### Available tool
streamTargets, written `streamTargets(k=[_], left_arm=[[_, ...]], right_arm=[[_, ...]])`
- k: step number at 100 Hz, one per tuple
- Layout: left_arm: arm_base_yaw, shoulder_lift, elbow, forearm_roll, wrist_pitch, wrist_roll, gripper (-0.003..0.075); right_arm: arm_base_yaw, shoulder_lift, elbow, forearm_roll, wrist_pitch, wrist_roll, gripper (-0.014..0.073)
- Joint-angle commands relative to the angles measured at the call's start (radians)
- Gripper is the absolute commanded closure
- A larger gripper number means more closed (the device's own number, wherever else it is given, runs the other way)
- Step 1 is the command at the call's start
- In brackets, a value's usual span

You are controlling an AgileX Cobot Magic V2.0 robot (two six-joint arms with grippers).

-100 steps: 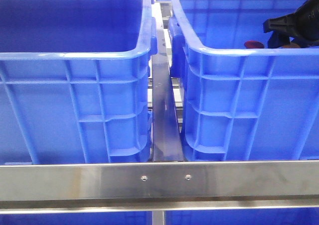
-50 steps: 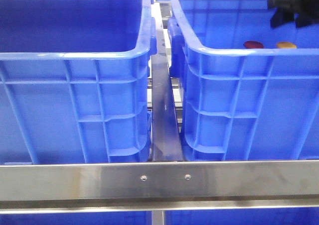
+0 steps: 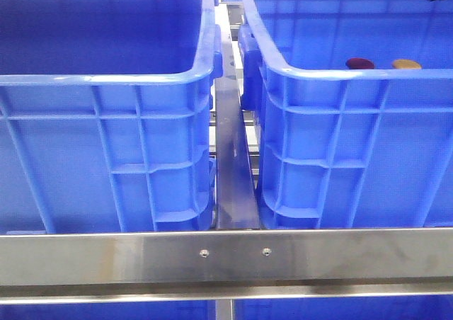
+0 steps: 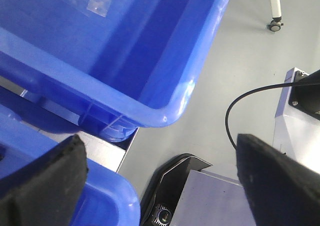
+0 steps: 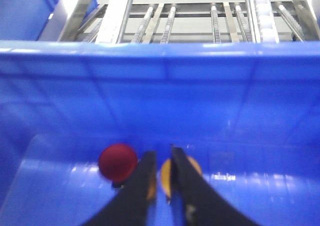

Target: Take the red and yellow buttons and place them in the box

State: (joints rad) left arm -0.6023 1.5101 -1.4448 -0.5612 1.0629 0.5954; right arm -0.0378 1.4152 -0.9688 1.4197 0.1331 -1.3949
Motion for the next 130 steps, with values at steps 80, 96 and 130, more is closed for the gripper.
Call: streamTargets(k=[80,96,130], left_arm=[[-0.007,-0.042,-0.026,-0.035,-0.127,-0.01,0.074],[-0.007,-0.053,-0.006,0.056,-0.192,-0.126,0.074],[-0.007,-0.235,0.218,0.353,-0.412,-0.424,0.074]], right_arm=[[-0.008,-0.686,0.44,0.009,0.116,-0.009,0.0663],[-0.008,-0.797,0.466,0.009,0.139,-0.009,0.0663],[-0.008,-0.92,0.473,0.008,0.214,-0.009,0.0663]])
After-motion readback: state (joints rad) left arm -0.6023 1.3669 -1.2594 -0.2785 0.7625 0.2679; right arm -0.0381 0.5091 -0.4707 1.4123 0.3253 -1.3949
